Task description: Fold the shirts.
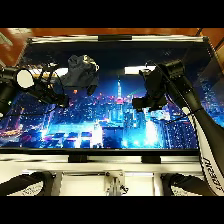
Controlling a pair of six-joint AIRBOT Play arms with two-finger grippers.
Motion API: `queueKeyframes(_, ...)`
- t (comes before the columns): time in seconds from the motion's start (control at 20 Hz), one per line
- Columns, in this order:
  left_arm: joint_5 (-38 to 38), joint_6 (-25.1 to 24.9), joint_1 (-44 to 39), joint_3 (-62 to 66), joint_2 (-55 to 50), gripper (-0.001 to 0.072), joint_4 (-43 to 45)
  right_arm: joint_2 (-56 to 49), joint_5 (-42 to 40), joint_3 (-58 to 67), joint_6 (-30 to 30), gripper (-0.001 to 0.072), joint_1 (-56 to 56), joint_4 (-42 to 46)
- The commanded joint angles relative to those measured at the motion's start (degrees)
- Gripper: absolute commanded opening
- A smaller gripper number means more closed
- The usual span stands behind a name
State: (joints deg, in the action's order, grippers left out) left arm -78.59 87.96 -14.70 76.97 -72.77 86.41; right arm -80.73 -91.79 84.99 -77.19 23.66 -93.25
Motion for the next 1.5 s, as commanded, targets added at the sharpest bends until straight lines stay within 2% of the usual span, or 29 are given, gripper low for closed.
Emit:
queueKeyframes(0.0,0.0,-0.02,0.04,-0.02,0.04,0.072,0.02,-0.04,0.02,0.0,0.0,0.0584,0.02,0.0)
queueKeyframes(0.55,0.02,-0.02,0.04,-0.02,0.04,0.072,0.02,-0.04,0.09,0.0,0.0,0.0583,0.02,0.0)
queueKeyframes(0.75,0.02,0.04,0.04,-0.02,0.04,0.072,-0.07,-0.04,10.58,0.0,0.02,0.0583,0.02,1.46)
queueKeyframes(0.9,0.68,0.02,0.02,-0.02,0.0,0.072,-0.85,-0.04,8.55,0.0,-0.07,0.0583,0.02,1.66)
queueKeyframes(1.05,6.36,1.55,0.02,-0.02,-0.2,0.072,-1.36,-0.04,7.17,-0.02,-4.28,0.0583,0.02,2.89)
queueKeyframes(1.25,12.02,2.16,0.02,-0.02,-0.55,0.072,-1.36,-0.07,9.03,0.0,-4.52,0.0583,0.02,6.86)
queueKeyframes(1.35,18.45,4.55,0.39,0.33,-2.12,0.0679,-1.07,-0.07,11.1,0.0,-4.46,0.0583,0.02,6.73)
queueKeyframes(1.4,20.98,6.23,1.36,1.57,-4.07,0.068,-1.07,-0.07,12.04,0.0,-4.28,0.0583,0.02,6.6)
queueKeyframes(1.45,22.08,8.52,2.93,4.11,-7.3,0.0713,-1.14,-0.07,12.59,0.0,-4.28,0.0583,0.02,6.14)
